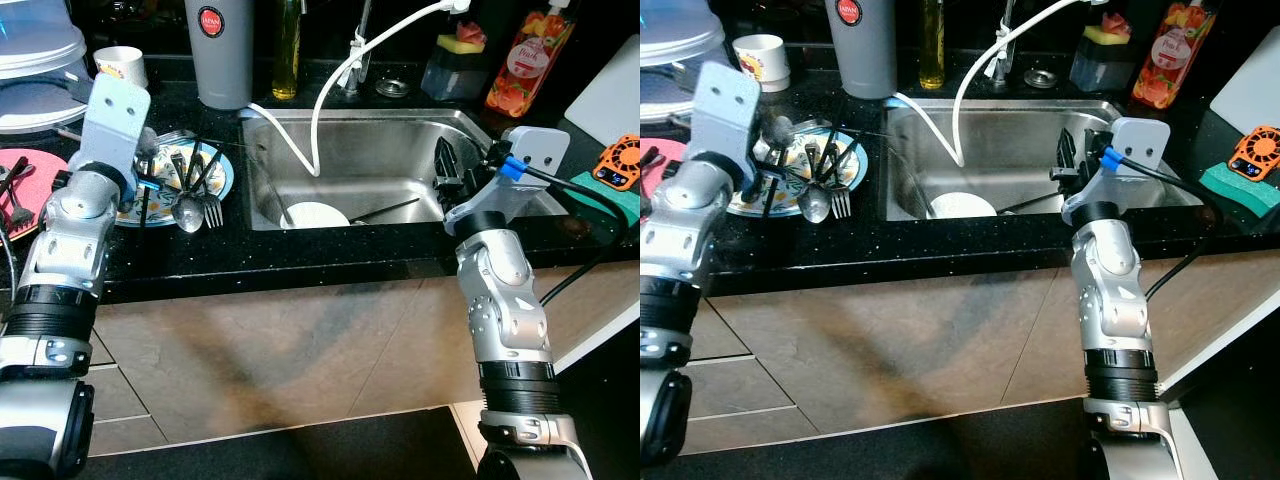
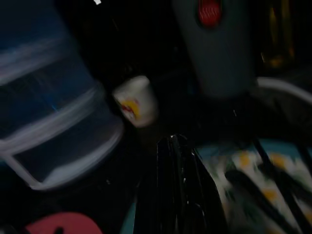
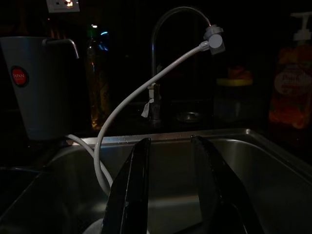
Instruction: Kitchen organization
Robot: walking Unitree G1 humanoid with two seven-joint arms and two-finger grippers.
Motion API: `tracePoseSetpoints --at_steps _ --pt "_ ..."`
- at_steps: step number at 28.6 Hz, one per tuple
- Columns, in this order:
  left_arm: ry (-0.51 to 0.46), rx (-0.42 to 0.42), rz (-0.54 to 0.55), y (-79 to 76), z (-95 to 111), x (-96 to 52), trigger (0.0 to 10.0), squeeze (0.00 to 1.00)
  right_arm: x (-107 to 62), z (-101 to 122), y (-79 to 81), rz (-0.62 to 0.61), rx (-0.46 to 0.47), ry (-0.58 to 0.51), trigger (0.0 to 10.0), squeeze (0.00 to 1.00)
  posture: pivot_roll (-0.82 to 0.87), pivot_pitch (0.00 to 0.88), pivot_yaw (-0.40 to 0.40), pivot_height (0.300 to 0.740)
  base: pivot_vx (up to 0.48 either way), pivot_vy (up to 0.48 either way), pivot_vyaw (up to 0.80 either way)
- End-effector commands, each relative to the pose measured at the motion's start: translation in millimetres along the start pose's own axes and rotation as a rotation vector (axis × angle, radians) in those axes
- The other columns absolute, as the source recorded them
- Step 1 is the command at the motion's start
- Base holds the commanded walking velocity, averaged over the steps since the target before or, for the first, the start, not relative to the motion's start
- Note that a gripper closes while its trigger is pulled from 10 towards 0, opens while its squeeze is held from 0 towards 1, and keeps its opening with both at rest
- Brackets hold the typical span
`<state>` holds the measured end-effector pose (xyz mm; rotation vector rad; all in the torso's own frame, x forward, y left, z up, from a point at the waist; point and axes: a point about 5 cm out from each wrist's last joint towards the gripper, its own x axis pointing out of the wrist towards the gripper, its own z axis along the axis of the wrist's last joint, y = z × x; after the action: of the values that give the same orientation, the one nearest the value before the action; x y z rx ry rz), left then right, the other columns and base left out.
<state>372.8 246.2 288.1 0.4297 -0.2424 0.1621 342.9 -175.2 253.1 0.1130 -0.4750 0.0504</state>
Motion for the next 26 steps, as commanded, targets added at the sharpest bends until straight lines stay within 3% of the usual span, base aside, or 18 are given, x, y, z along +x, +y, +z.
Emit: tracePoseSetpoints --at_steps 1,4,7,10,11,14,17,18,20,24,26 --pt "-0.099 -0.036 0.022 2.3 20.5 1.3 10.0 0.00 2.3 3.0 -6.3 -0.017 -0.005 -0.017 10.0 0.00 0.12 0.044 -0.050 0.740 0.000 0.000 0.00" --pt "-0.118 -0.048 0.005 2.3 26.7 1.6 10.0 0.00 3.5 3.6 -6.5 -0.023 -0.001 -0.023 10.0 0.00 0.12 0.042 -0.046 0.740 0.000 0.000 0.00" --pt "-0.122 -0.112 -0.001 2.1 31.2 2.1 10.0 0.00 4.1 3.6 -5.3 -0.024 0.002 -0.027 10.0 0.00 0.12 0.036 -0.042 0.740 0.000 0.000 0.00" --pt "-0.112 -0.230 0.012 3.5 33.2 3.4 10.0 0.00 4.2 4.4 -5.5 -0.026 0.002 -0.031 10.0 0.00 0.12 0.034 -0.040 0.740 0.000 0.000 0.00" --pt "-0.106 -0.318 0.024 5.0 32.7 3.8 10.0 0.00 3.6 6.5 -7.7 -0.031 0.000 -0.038 10.0 0.00 0.12 0.034 -0.040 0.740 0.000 0.000 0.00" --pt "-0.084 -0.373 0.038 5.9 29.7 4.4 10.0 0.00 3.7 8.0 -9.7 -0.035 -0.002 -0.044 10.0 0.00 0.12 0.030 -0.038 0.740 0.000 0.000 0.00" --pt "0.002 -0.385 0.030 1.7 18.0 4.7 10.0 0.00 3.9 8.8 -11.7 -0.040 -0.006 -0.050 10.0 0.00 0.12 0.027 -0.037 0.740 0.000 0.000 0.00" --pt "0.072 -0.377 -0.010 -4.9 9.8 4.1 10.0 0.00 3.9 9.1 -12.6 -0.042 -0.008 -0.052 10.0 0.00 0.12 0.027 -0.037 0.740 0.000 0.000 0.00" --pt "0.120 -0.381 -0.129 -21.2 4.7 -0.3 10.0 0.00 4.3 9.3 -11.8 -0.042 -0.006 -0.053 10.0 0.00 0.13 0.029 -0.035 0.740 0.000 0.000 0.00" --pt "0.140 -0.317 -0.253 -32.7 3.2 -10.4 10.0 0.00 2.9 8.7 -8.2 -0.028 -0.007 -0.055 10.0 0.00 0.13 0.027 -0.026 0.740 0.000 0.000 0.00" --pt "0.154 -0.318 -0.252 -29.4 2.2 -12.6 10.0 0.00 2.0 9.0 -6.5 -0.018 -0.011 -0.056 10.0 0.00 0.14 0.029 -0.023 0.740 0.000 0.000 0.00"
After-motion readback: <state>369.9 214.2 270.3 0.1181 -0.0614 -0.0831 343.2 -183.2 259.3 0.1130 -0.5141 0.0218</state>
